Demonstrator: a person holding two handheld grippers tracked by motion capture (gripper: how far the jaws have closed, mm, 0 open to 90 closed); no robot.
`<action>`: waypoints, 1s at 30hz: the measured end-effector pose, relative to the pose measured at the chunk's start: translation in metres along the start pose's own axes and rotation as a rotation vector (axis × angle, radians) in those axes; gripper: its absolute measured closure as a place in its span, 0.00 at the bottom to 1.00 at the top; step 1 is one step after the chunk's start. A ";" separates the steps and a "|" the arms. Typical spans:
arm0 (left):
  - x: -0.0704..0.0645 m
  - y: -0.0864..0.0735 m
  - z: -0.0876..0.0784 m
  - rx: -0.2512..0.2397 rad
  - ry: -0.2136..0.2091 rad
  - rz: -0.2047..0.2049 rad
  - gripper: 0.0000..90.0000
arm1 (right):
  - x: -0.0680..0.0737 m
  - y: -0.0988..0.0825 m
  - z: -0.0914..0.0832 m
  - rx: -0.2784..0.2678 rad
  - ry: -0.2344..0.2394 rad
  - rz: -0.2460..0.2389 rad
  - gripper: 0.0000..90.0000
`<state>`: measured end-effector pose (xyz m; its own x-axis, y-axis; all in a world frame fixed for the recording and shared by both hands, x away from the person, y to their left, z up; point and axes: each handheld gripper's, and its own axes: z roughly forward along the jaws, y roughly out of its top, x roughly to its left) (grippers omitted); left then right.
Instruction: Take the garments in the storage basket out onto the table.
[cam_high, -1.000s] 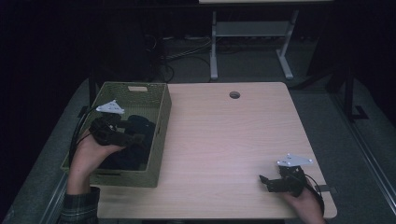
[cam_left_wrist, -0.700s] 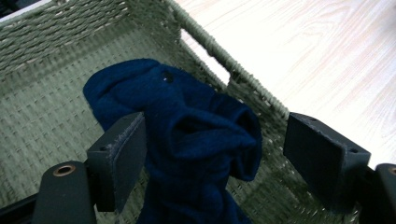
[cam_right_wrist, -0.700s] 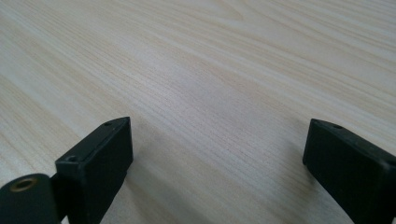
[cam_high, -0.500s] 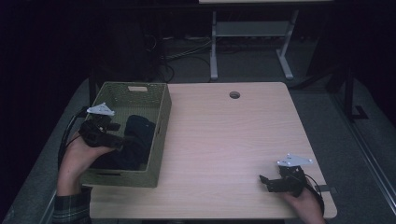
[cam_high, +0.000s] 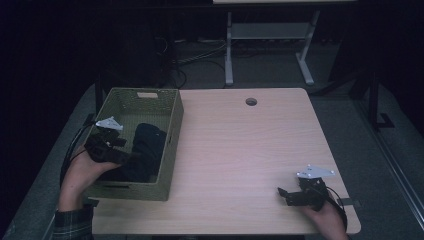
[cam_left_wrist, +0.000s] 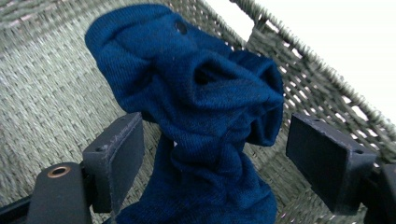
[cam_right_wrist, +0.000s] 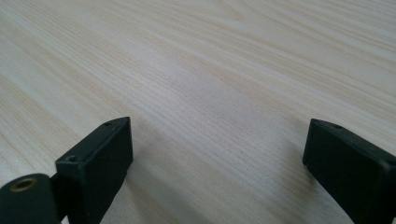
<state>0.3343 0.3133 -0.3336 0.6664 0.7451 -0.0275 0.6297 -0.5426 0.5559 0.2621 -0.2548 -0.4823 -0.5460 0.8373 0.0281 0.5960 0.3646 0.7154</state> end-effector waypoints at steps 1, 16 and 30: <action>0.000 0.000 0.002 0.009 0.002 0.003 0.21 | 0.000 0.000 0.000 0.000 0.000 0.000 0.09; 0.000 -0.001 0.031 0.102 0.009 0.012 0.21 | 0.000 0.000 0.000 0.000 0.000 0.000 0.09; 0.001 0.000 0.053 0.173 0.022 0.026 0.25 | 0.000 0.000 0.000 0.000 0.000 0.000 0.09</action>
<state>0.3558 0.2931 -0.3779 0.6753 0.7376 0.0042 0.6732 -0.6187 0.4049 0.2621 -0.2548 -0.4823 -0.5461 0.8373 0.0281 0.5959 0.3646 0.7155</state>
